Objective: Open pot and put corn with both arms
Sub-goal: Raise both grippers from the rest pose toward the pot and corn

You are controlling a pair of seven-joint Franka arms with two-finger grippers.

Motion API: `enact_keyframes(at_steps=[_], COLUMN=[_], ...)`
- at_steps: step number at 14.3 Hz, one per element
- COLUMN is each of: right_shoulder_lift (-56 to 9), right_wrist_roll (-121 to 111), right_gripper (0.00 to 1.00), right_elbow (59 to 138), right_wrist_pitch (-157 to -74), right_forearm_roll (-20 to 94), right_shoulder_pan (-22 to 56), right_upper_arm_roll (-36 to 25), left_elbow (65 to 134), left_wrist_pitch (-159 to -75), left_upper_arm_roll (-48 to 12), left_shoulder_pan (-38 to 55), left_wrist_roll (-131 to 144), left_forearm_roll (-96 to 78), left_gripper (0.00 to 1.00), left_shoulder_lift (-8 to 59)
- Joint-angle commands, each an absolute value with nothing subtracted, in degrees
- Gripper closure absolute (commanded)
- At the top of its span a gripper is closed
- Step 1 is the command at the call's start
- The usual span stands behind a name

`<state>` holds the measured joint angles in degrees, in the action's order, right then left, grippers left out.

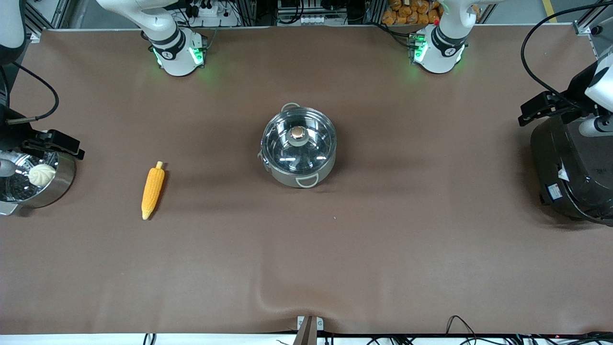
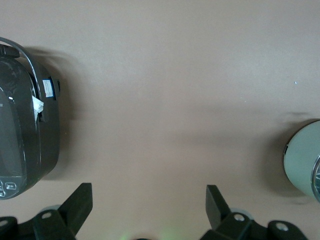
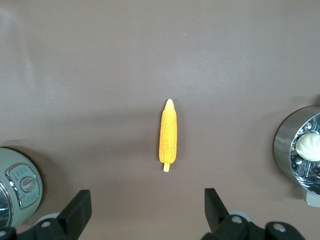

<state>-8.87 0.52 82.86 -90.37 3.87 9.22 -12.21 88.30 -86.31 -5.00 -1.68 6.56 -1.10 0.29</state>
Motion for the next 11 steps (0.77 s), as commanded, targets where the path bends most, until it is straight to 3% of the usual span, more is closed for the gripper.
enact_keyframes(at_steps=[1,7,11], right_shoulder_lift=[-9.4,-9.4,-9.4], right_wrist_roll=[1.4,1.4,1.2], right_gripper=[0.0,0.0,0.0], right_elbow=[81.8,81.7,81.7], right_wrist_pitch=[-90.3,-90.2,-90.3], right_forearm_roll=[3.7,4.0,3.9], right_shoulder_pan=[9.7,9.9,9.8], right_upper_arm_roll=[-12.5,-12.4,-12.4], left_elbow=[87.5,87.4,87.3], left_wrist_pitch=[-86.2,-86.4,-87.1], left_upper_arm_roll=[-4.8,-5.4,-7.8], left_shoulder_pan=[-1.5,-1.0,4.0], left_wrist_roll=[6.1,6.1,9.6], left_forearm_roll=[-1.6,-1.8,-1.9], left_gripper=[0.0,0.0,0.0], left_shoulder_lift=[0.6,1.8,3.4])
